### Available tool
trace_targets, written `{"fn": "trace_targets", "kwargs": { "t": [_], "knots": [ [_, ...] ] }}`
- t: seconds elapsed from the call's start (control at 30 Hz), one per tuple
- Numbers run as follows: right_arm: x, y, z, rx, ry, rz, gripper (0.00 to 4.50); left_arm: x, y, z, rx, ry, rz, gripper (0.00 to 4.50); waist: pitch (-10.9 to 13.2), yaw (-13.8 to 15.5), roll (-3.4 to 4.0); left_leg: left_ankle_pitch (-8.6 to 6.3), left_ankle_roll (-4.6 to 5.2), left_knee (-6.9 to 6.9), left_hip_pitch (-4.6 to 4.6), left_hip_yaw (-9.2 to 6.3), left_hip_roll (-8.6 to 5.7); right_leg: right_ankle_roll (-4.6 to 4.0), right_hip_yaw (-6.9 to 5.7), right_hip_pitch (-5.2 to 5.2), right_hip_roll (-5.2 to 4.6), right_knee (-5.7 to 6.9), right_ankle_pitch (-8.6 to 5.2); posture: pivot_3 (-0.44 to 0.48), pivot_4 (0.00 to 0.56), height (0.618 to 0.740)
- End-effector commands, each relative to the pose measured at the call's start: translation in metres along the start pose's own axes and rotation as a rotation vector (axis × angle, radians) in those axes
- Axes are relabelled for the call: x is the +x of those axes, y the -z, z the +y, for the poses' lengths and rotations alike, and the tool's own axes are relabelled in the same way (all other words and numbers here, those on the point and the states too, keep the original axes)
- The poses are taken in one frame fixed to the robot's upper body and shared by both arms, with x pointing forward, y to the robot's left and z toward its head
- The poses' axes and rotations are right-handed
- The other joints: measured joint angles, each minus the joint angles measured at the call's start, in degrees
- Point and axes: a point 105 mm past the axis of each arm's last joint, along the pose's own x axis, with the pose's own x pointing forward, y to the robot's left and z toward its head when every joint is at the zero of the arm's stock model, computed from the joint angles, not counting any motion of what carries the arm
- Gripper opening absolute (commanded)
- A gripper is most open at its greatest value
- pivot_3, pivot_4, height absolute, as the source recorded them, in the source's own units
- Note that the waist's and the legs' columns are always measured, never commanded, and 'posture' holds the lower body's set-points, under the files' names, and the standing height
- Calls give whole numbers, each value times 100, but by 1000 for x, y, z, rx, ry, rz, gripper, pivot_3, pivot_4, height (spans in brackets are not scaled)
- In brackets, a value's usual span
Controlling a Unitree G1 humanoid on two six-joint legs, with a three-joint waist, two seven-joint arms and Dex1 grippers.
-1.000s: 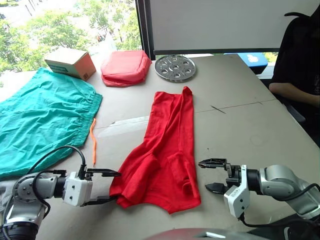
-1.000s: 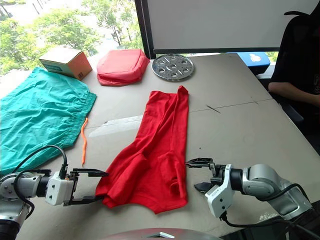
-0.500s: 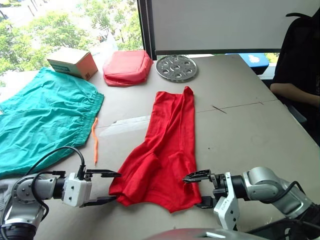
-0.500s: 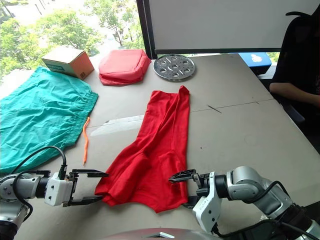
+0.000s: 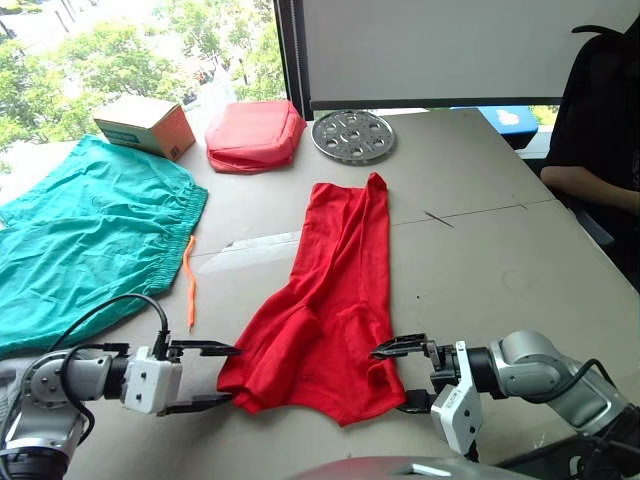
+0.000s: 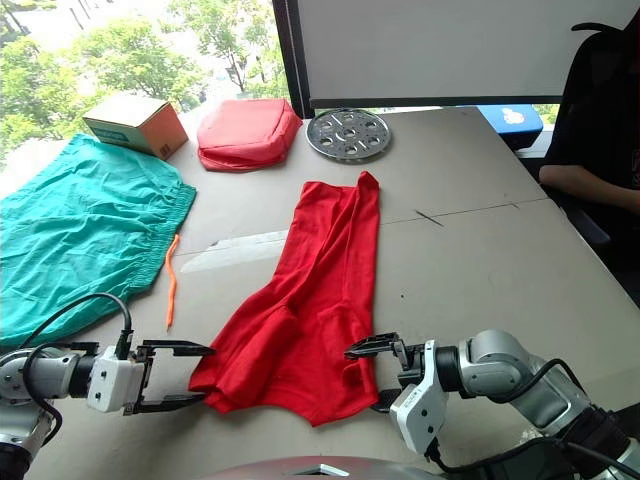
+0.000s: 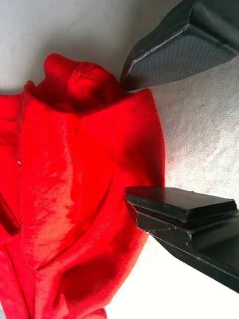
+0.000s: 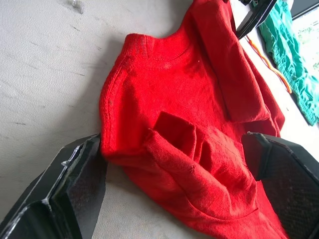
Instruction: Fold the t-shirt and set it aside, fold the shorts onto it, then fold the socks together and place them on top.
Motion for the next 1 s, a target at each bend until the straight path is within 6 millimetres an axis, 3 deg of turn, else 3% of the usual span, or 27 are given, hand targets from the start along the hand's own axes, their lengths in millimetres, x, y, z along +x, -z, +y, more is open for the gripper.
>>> {"fn": "trace_targets", "kwargs": {
  "t": [0.03, 0.1, 0.17, 0.2, 0.37, 0.4, 0.57, 0.8, 0.87, 1.0],
  "knots": [
    [-4, 10, 6, 25, -29, 56, 4500, 0, 0, -3, -9, 22, -2, 3265, 0, 4, 0, 0, 0, 0, 0, 1, 1, 1, 1, 0, 0, 0, -1, 0, 150, 740],
    [0, 11, 5, 33, -25, 51, 4001, 8, -4, 0, -1, 26, -30, 3345, 0, 6, -1, 0, 0, 2, 0, 1, 2, 7, 1, 1, -2, 0, -4, 0, 150, 740],
    [1, 12, 6, 53, -30, 45, 3333, 12, -6, 1, -12, 37, -46, 2788, -1, 1, -1, 0, 0, 3, 0, 1, 2, 7, 2, 1, -3, 0, -4, 0, 150, 740],
    [2, 12, 6, 56, -31, 43, 2837, 12, -6, 0, -17, 48, -47, 2463, -1, 0, -2, 0, 0, 3, 1, 2, 1, 6, 2, 2, -3, 0, -3, 0, 150, 740],
    [0, 7, 8, 132, -44, 19, 298, 11, -6, -1, -17, 62, -46, 6, 0, -1, -1, 0, 0, 4, 1, 4, 0, 3, 1, 0, 2, 9, -2, 0, 150, 740],
    [-2, 5, 9, 167, -48, 13, 76, 9, -6, -3, -29, 72, -45, 0, 0, 3, -1, 0, 0, 3, 0, 4, 0, 0, 1, 0, 2, 8, 0, 0, 150, 740],
    [-15, -3, 10, 347, -22, 17, 76, 1, -12, -14, -135, 98, -52, 0, 0, 3, -1, -4, 4, 1, -4, 5, 7, -11, 2, -1, -3, 2, 6, 0, 150, 740],
    [-42, -28, 19, 627, -23, 40, 76, -8, -53, -30, -366, 138, -112, 0, 2, 28, 0, -7, 0, 1, -4, 8, 9, 13, 2, -7, -17, -3, -8, 0, 150, 740],
    [-47, -35, 15, 699, -15, 30, 76, -10, -64, -32, -443, 155, -126, 0, 3, 34, -1, -8, -1, 2, -3, 3, 8, 13, -2, -5, -19, -2, -9, 0, 150, 740],
    [-55, -41, -10, 850, 30, -23, 76, -11, -86, -15, -616, 198, -184, 0, 5, 38, 0, -8, -5, 6, -2, 4, 10, 15, -7, -7, -24, -2, -9, 0, 150, 740]
  ]
}}
